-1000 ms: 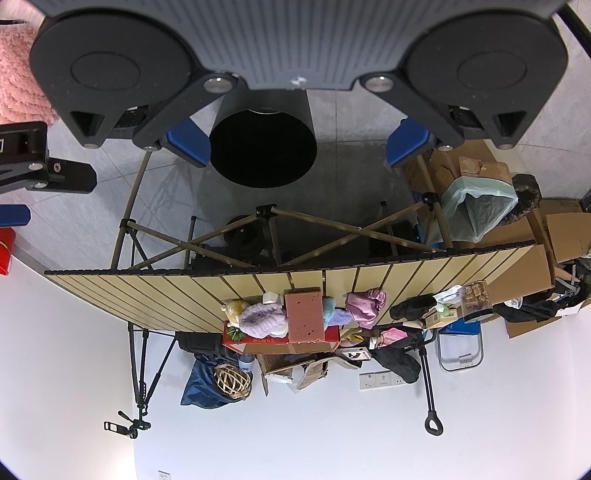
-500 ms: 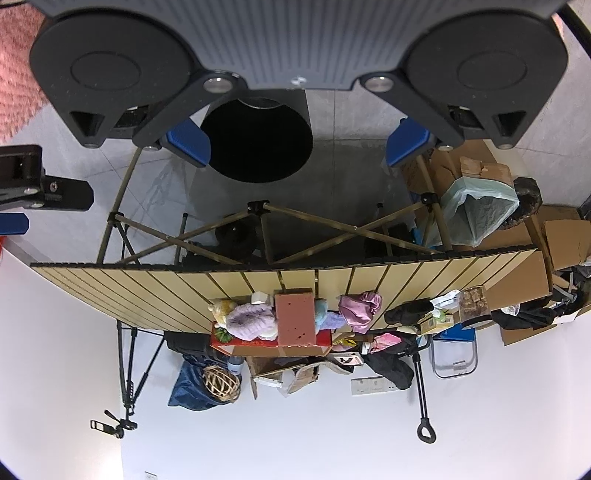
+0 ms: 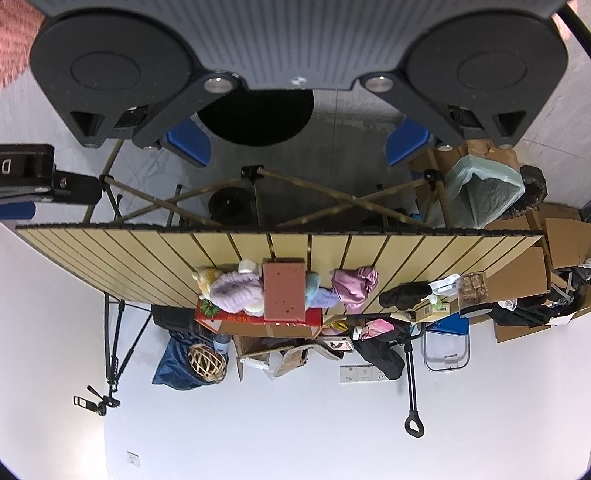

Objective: Collect trash
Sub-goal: 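Move left tool to the pink sponge while right tool approaches the lavender headband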

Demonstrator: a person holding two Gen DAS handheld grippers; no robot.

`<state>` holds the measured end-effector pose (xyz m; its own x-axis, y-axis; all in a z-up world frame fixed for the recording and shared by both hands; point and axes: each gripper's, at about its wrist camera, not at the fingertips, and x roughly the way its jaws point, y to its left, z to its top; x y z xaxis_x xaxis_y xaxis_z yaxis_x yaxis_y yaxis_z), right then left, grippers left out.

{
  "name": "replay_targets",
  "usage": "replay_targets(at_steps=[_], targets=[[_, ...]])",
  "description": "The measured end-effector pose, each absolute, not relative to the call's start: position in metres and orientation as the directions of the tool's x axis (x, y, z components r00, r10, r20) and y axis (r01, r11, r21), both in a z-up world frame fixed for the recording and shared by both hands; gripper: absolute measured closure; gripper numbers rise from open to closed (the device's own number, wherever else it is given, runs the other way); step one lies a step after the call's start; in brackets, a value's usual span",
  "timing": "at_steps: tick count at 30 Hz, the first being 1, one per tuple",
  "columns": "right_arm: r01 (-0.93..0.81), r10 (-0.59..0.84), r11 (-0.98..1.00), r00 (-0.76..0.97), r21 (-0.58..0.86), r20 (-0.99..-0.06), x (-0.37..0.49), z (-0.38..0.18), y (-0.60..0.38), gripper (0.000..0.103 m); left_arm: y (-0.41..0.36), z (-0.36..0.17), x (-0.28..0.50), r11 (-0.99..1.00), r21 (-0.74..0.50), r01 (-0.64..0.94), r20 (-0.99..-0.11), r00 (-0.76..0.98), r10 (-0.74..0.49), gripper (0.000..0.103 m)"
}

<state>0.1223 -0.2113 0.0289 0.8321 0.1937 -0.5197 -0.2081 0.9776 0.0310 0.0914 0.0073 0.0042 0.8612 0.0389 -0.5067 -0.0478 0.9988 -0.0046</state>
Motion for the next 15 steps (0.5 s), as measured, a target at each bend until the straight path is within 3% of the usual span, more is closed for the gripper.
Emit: replay_targets(at_steps=[15], targets=[[-0.220, 0.228, 0.973, 0.851, 0.073, -0.473, 0.191, 0.029, -0.201, 0.000, 0.014, 0.017, 0.154, 0.996, -0.039, -0.084, -0.454, 0.889, 0.058, 0.000]])
